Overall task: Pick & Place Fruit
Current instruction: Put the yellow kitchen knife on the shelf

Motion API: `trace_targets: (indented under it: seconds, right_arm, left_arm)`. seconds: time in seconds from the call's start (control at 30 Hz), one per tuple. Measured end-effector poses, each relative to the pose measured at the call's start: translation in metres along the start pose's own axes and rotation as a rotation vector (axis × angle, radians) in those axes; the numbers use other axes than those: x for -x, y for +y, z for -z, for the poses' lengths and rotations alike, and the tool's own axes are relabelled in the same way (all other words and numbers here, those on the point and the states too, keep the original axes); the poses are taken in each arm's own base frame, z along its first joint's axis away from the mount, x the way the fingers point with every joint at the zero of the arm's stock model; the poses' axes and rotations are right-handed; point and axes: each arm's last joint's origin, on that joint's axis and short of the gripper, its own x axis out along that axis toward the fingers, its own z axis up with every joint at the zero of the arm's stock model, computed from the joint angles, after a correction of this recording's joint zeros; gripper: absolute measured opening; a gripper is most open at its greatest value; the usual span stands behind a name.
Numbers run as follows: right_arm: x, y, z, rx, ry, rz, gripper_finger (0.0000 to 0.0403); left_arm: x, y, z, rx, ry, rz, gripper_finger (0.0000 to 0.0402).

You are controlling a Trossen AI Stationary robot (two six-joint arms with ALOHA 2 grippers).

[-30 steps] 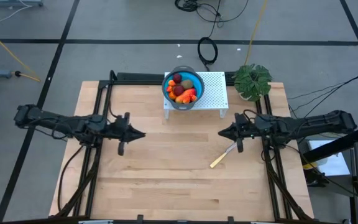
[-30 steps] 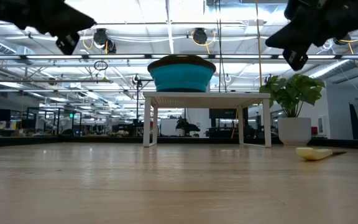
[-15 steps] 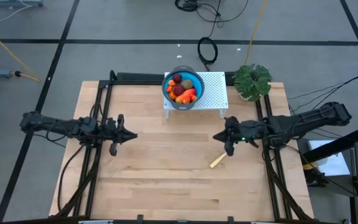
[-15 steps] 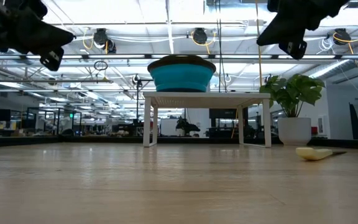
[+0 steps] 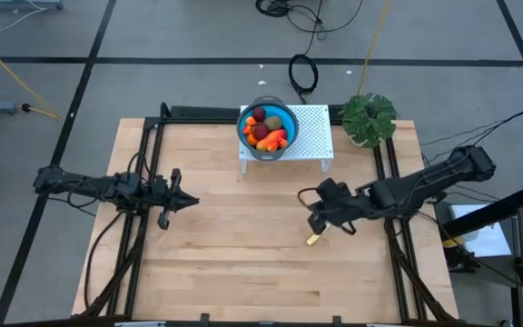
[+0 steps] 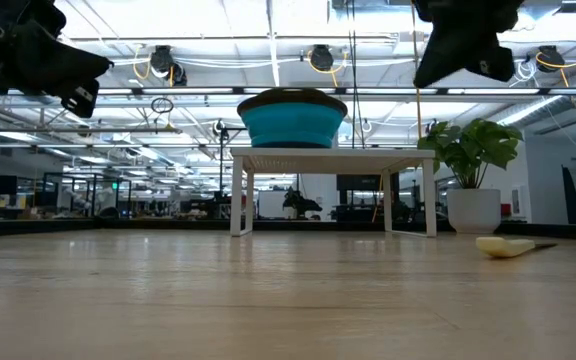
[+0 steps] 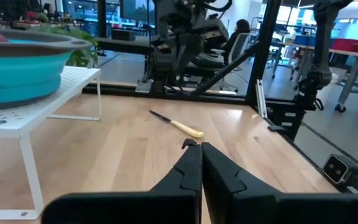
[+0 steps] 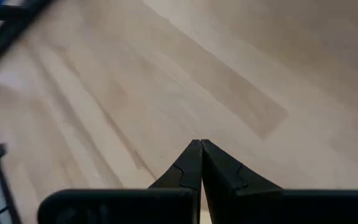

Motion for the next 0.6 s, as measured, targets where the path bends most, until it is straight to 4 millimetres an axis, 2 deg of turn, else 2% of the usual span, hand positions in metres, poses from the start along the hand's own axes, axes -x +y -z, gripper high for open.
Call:
trace_targets:
  seconds: [0.3,0.47,0.6]
  right_arm:
    - [-0.010,0.015,0.004,-0.293,0.205,0.302,0.0000]
    - [-0.017,0.015,0.012,-0.502,0.300,0.432,0.0000]
    - [-0.020,0.011,0.018,-0.672,0.348,0.501,0.0000]
  left_arm:
    - [0.000,0.000,0.000,-0.008,0.004,-0.001,0.0014]
    - [0.000,0.000,0.003,-0.006,0.030,-0.004,0.0002]
    - [0.000,0.000,0.003,-0.005,0.034,-0.004,0.0013]
